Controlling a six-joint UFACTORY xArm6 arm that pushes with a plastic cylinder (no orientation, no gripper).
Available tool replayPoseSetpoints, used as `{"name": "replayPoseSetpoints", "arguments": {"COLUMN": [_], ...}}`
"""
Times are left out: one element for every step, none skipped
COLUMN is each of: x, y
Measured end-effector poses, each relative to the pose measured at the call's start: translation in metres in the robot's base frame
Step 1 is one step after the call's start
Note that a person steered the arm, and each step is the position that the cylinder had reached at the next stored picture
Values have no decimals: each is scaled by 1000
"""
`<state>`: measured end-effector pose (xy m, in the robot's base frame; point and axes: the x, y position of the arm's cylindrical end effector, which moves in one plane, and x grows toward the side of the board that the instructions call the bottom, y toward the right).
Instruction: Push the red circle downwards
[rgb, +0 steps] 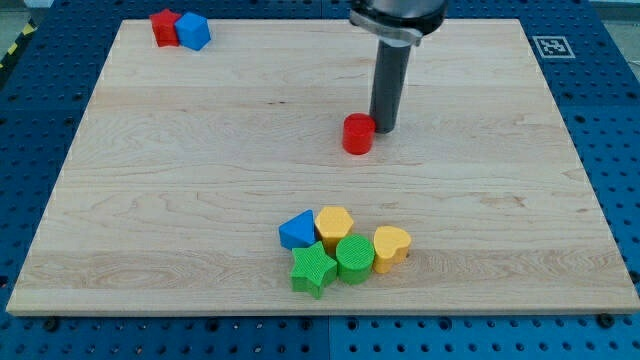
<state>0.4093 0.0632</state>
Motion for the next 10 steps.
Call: {"name": "replayPoseSetpoints", "arguments": {"x": [14,14,-21,-12,14,16,24,45,35,3], "y": [-1,-8,-25,-56,-42,-22,-8,-19,-25,-62]}}
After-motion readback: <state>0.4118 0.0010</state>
